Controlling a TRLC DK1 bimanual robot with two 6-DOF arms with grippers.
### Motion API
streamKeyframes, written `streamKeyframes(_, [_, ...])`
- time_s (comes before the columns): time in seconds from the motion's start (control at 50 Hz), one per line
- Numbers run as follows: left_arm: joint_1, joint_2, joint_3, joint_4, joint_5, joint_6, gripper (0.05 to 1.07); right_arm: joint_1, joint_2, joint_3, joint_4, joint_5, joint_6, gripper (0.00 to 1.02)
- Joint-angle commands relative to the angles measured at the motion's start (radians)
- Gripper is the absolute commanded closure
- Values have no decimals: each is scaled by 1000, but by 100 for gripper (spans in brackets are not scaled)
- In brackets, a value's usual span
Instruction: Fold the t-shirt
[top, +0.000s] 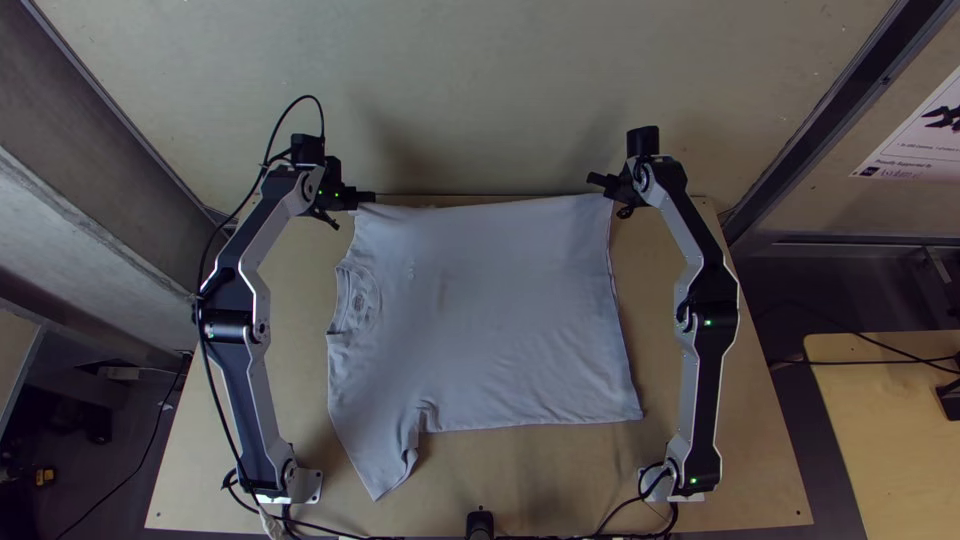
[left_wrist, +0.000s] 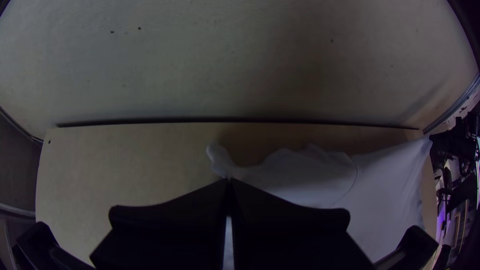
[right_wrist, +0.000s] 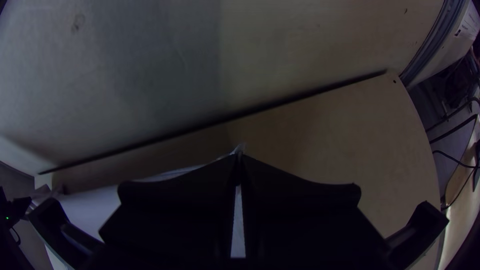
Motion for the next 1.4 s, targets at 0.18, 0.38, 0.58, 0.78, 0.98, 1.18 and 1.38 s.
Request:
streamKeyframes(0.18, [-1,-218,-277,79,0,-20,105,2,-97,-124,-63,17,-37,100])
streamKeyframes(0.38, [-10,-321,-448,131,0,-20,105,3,-169,-225,-58,16,-55,100])
streamKeyframes(0.58, [-9,-406,-558,157,0,-17,105,2,-255,-345,-38,17,-78,100])
streamKeyframes(0.78, [7,-488,-633,162,0,-5,105,-1,-344,-461,-9,16,-95,100])
streamKeyframes(0.98, [14,-589,-748,163,0,6,105,2,-424,-601,43,14,-98,100])
streamKeyframes(1.18, [14,-658,-908,217,0,6,105,15,-500,-745,94,14,-93,100])
streamKeyframes(1.38, [13,-695,-1037,275,0,6,105,37,-556,-900,155,14,-86,100])
